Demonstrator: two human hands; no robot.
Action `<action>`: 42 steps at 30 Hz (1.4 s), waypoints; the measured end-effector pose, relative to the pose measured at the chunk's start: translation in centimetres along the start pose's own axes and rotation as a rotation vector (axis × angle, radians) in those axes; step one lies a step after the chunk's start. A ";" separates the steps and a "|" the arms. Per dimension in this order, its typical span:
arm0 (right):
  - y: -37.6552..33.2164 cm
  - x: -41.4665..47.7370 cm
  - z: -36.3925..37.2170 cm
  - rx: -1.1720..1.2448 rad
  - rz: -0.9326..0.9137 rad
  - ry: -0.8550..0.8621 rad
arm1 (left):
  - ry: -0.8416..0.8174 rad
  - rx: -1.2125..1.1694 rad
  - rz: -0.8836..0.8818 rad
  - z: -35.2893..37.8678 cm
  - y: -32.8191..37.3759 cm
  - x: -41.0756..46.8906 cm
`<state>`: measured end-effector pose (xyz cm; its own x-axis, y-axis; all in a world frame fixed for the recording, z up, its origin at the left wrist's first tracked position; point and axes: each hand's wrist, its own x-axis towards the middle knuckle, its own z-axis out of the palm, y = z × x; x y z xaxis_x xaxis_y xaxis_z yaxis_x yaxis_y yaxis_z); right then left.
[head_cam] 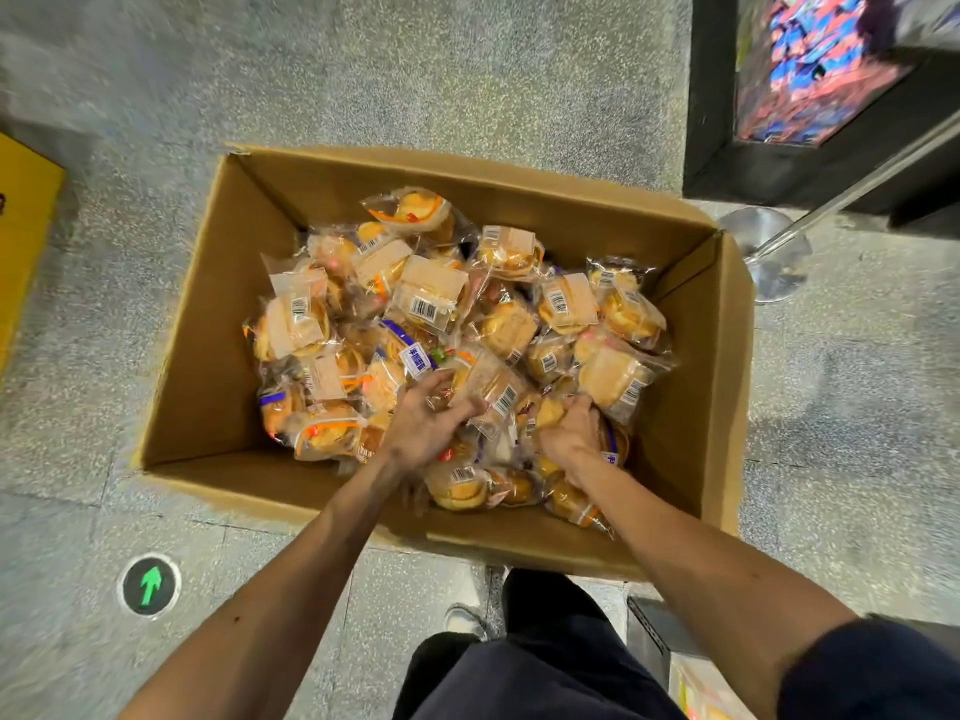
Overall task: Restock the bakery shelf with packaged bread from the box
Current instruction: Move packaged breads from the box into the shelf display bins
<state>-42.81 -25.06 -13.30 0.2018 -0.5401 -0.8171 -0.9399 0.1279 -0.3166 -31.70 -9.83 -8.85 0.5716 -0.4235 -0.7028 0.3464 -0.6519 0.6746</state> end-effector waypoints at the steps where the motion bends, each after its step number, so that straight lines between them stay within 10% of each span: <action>1: 0.1 -0.5 -0.4 0.014 -0.024 -0.004 | 0.004 -0.009 0.008 -0.2 0.1 -0.1; 13: -0.9 -10.4 -4.1 0.583 -0.312 -0.031 | -0.084 -0.144 0.150 -4.5 4.8 -6.0; 19: 1.2 -17.1 -3.1 0.466 -0.679 0.343 | -0.266 -0.206 0.262 -6.6 6.5 -10.5; 25: 5.3 -28.7 -5.0 0.767 -0.799 0.359 | -0.505 -0.188 0.357 -5.7 8.0 -16.9; 34: 20.7 -42.7 -9.1 0.713 -0.849 1.102 | -0.886 -0.050 0.443 6.4 9.4 -32.2; 42: 44.3 -57.8 -8.0 1.053 -0.712 1.320 | -1.257 0.159 0.456 22.1 1.1 -51.8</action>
<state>-98.27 5.20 23.78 -0.3745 -0.8786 0.2963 -0.1336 -0.2651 -0.9549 -77.38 -2.54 23.29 -0.4823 -0.8501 -0.2115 0.1716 -0.3285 0.9288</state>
